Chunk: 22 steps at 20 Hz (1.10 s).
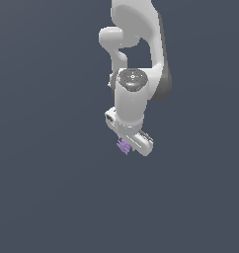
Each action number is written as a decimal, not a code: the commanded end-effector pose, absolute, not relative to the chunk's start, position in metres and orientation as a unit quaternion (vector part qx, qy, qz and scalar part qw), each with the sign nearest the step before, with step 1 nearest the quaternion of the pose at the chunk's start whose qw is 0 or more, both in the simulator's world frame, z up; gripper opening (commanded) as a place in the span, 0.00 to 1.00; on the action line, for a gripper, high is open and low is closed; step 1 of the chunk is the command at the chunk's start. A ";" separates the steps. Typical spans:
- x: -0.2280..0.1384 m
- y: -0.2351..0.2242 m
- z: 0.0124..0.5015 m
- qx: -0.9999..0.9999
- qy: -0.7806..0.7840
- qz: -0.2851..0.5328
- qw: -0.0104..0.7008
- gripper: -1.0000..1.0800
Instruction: Pick up the object and move it to a goal position.
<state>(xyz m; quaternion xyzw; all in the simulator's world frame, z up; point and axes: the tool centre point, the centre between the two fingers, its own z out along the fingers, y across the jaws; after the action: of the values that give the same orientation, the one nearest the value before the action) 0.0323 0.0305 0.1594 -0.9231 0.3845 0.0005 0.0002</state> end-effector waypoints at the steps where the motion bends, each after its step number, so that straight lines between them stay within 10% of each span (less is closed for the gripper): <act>1: 0.031 0.024 0.190 -0.923 0.385 0.000 0.000 0.00; 22: 0.031 -0.023 0.423 -0.923 0.384 0.000 0.000 0.00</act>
<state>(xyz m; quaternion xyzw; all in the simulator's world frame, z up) 0.0313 -0.0202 0.4091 -0.9230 0.3847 -0.0006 0.0001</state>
